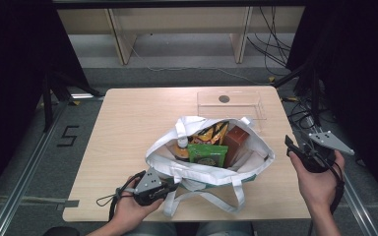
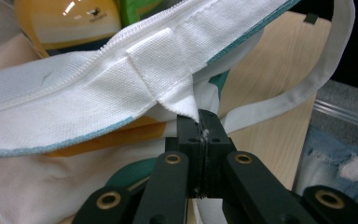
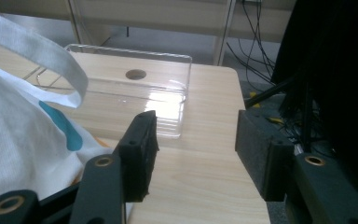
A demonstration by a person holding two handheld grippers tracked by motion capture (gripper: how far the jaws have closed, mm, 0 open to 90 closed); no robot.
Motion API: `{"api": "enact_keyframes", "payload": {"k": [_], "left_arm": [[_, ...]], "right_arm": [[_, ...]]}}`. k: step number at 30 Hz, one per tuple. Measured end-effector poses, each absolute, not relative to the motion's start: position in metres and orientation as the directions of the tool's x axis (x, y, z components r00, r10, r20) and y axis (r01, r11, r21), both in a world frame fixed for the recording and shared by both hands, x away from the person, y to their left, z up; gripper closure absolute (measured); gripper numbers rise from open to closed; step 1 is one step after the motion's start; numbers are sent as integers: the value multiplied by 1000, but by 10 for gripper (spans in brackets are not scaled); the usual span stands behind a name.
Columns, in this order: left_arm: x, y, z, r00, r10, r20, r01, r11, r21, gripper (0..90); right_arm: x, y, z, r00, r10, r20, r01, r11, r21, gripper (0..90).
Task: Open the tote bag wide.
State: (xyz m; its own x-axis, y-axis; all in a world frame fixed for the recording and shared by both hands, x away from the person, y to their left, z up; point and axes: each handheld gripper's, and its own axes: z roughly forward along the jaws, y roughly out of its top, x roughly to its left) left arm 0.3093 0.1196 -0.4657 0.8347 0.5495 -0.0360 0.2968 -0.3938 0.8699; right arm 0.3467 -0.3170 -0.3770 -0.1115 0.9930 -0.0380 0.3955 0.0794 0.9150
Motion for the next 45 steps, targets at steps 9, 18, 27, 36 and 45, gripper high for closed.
{"api": "enact_keyframes", "payload": {"k": [9,18,27,36,45], "left_arm": [[310,114,-481,848,528,-39,321,-454,832,886],[301,124,-466,856,514,-61,320,-433,843,729],[289,169,-447,794,603,-84,357,-350,866,484],[302,209,-411,697,713,-74,308,-204,929,457],[333,193,-363,735,678,-20,178,-164,970,459]], "right_arm": [[346,-307,-372,-122,992,-33,393,79,916,489],[346,-300,-369,-140,990,-31,376,82,923,489],[347,-295,-362,-180,983,-30,382,98,919,490],[343,-291,-359,-193,981,-19,380,93,920,498],[341,-281,-352,-250,968,-30,356,121,927,551]]}}
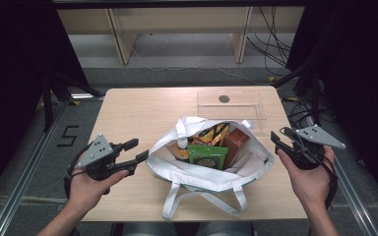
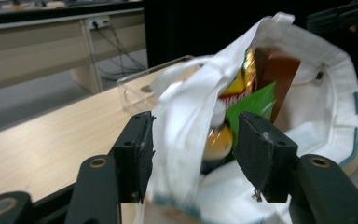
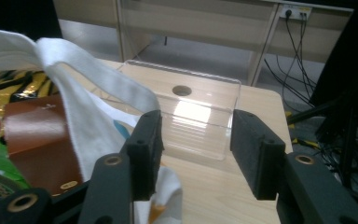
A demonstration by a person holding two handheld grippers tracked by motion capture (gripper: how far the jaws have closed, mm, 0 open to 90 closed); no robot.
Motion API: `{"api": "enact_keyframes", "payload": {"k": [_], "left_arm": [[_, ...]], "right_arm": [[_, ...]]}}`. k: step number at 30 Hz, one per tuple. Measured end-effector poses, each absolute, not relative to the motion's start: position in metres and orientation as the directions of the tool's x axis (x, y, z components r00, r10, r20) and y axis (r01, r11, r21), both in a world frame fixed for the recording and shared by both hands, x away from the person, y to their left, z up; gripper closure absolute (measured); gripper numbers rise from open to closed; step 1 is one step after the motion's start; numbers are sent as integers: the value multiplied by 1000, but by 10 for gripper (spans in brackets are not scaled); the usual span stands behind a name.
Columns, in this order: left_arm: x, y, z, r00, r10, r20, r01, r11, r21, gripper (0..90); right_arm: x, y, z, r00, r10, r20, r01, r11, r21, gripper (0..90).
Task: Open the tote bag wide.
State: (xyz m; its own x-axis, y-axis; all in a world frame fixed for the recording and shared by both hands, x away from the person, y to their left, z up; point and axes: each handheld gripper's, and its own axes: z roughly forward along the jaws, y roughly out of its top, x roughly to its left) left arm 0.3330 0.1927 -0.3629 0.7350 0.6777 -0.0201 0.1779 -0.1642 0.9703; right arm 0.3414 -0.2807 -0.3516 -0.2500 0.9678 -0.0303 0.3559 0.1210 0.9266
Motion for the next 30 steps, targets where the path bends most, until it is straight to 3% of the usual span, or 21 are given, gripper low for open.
{"api": "enact_keyframes", "payload": {"k": [3,7,16,30], "left_arm": [[342,182,-354,755,655,28,121,-180,976,471],[350,165,-353,784,620,16,141,-203,969,459],[360,147,-359,797,602,47,150,-273,950,448],[369,141,-356,813,578,68,137,-303,943,485]], "right_arm": [[341,-278,-349,-279,959,-46,345,145,927,562],[338,-273,-348,-289,957,-12,357,120,926,576],[337,-270,-338,-356,933,-45,338,173,925,581],[343,-252,-341,-426,904,-36,348,201,916,568]]}}
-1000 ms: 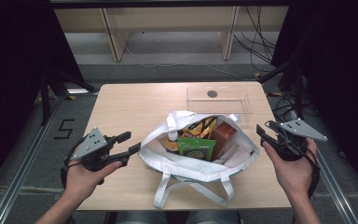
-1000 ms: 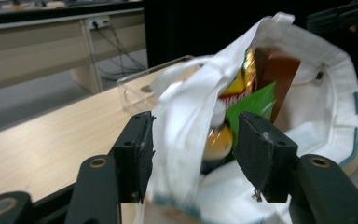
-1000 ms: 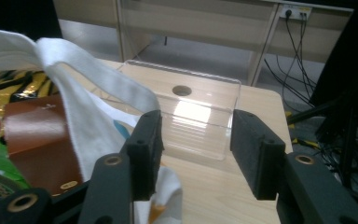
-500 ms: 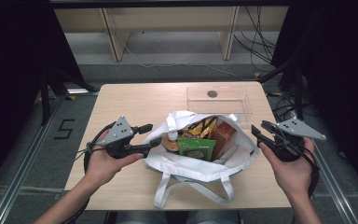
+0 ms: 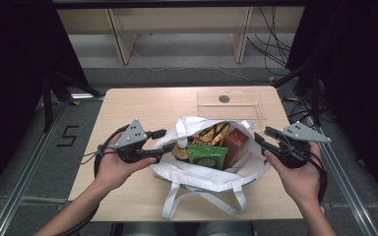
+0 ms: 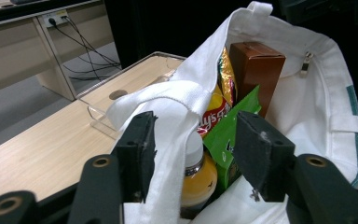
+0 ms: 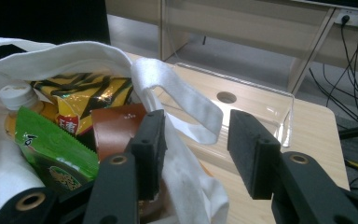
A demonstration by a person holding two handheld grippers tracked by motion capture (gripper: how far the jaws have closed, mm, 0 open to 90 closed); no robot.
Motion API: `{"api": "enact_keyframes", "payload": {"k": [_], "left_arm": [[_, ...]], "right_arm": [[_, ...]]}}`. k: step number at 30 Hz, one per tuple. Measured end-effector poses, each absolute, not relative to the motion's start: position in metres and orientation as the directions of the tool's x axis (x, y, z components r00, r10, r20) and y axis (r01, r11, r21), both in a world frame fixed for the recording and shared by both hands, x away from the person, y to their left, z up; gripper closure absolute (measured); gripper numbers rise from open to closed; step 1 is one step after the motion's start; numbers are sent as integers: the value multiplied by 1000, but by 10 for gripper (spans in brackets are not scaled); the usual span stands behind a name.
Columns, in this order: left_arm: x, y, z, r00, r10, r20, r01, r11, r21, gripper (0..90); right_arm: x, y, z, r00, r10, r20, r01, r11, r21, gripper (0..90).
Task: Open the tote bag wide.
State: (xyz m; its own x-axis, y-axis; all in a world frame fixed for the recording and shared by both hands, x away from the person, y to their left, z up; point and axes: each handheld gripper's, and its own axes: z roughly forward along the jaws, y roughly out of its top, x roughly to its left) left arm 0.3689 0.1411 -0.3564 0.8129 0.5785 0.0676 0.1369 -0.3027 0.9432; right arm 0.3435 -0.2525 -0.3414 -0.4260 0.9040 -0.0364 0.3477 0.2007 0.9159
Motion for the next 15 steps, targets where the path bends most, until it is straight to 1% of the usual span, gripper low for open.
{"api": "enact_keyframes", "payload": {"k": [3,4,7,8,9,10,11,13,14,15], "left_arm": [[371,140,-356,813,574,99,118,-328,937,522],[372,140,-355,815,570,103,114,-333,936,524],[373,140,-351,813,575,91,111,-307,945,535],[372,140,-349,813,576,92,109,-305,946,537],[372,140,-348,814,573,95,105,-306,946,537],[371,140,-348,816,571,95,104,-307,946,537],[371,140,-348,818,568,93,107,-310,945,536],[370,139,-349,821,564,88,115,-315,942,520],[370,138,-351,824,561,85,120,-319,940,509],[370,138,-352,825,560,82,126,-322,938,496]], "right_arm": [[343,-250,-340,-424,905,-22,354,188,916,556],[343,-251,-339,-427,903,-34,335,193,922,554],[341,-248,-336,-425,905,-14,343,176,923,550],[342,-249,-335,-442,896,-37,320,196,927,550],[341,-248,-335,-440,897,-33,328,195,924,550],[342,-247,-335,-447,893,-53,307,209,928,549],[339,-244,-335,-445,895,-26,338,194,921,548],[341,-244,-336,-465,883,-63,310,229,923,549],[339,-241,-337,-452,891,-44,327,211,921,548],[341,-243,-337,-466,881,-79,311,247,918,549]]}}
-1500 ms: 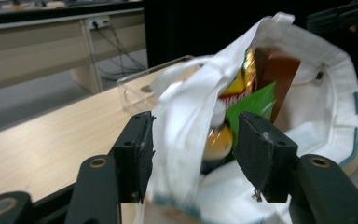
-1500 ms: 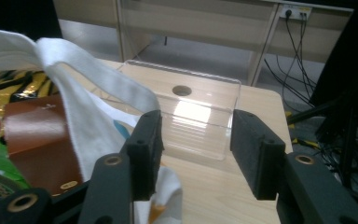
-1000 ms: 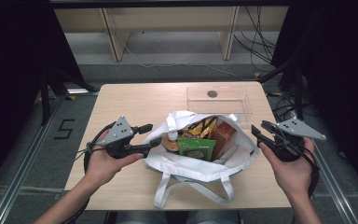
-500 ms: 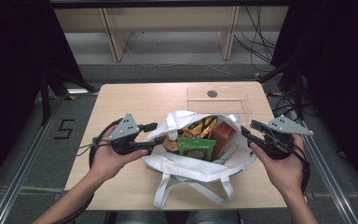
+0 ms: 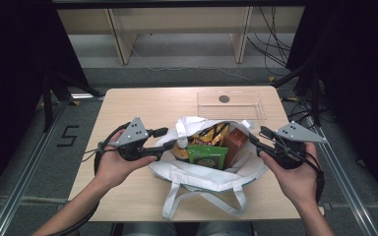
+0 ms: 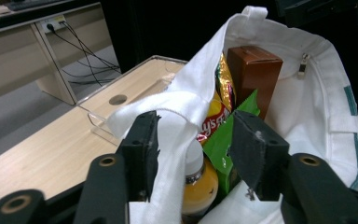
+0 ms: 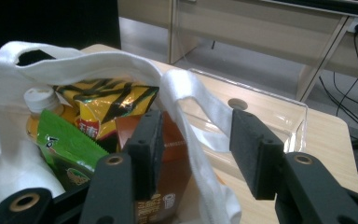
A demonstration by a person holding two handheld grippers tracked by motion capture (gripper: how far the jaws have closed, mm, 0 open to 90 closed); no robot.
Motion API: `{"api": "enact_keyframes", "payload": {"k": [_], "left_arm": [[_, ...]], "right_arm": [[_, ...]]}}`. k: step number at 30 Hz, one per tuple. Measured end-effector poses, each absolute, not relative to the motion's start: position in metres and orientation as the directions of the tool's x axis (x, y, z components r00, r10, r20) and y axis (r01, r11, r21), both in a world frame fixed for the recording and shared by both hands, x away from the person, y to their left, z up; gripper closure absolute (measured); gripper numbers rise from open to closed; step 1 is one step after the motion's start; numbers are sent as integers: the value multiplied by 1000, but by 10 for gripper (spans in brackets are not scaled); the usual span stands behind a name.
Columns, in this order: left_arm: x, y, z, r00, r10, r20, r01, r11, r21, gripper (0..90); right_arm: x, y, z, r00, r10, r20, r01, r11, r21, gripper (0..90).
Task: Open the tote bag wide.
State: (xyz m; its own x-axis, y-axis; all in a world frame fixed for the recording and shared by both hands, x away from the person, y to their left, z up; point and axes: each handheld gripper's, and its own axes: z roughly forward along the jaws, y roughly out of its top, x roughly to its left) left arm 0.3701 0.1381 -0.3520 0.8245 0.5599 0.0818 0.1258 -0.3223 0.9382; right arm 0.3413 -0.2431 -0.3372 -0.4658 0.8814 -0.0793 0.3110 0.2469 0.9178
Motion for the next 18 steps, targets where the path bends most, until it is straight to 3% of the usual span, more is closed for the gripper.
{"api": "enact_keyframes", "payload": {"k": [5,7,9,11,15,18], "left_arm": [[376,136,-359,843,532,83,146,-374,916,450],[380,135,-361,841,531,104,142,-401,905,467],[384,134,-364,840,526,132,133,-436,890,537],[388,132,-366,837,522,165,126,-477,870,635],[395,130,-370,842,520,146,146,-479,865,816],[396,130,-368,836,531,141,150,-467,871,874]], "right_arm": [[345,-240,-342,-458,888,-40,370,232,900,562],[349,-242,-343,-463,883,-75,355,263,897,620],[352,-242,-345,-464,881,-94,349,280,894,675],[351,-239,-345,-466,884,-42,411,258,874,743],[356,-239,-350,-480,877,-7,439,247,864,832],[356,-239,-351,-480,877,0,450,247,858,870]]}}
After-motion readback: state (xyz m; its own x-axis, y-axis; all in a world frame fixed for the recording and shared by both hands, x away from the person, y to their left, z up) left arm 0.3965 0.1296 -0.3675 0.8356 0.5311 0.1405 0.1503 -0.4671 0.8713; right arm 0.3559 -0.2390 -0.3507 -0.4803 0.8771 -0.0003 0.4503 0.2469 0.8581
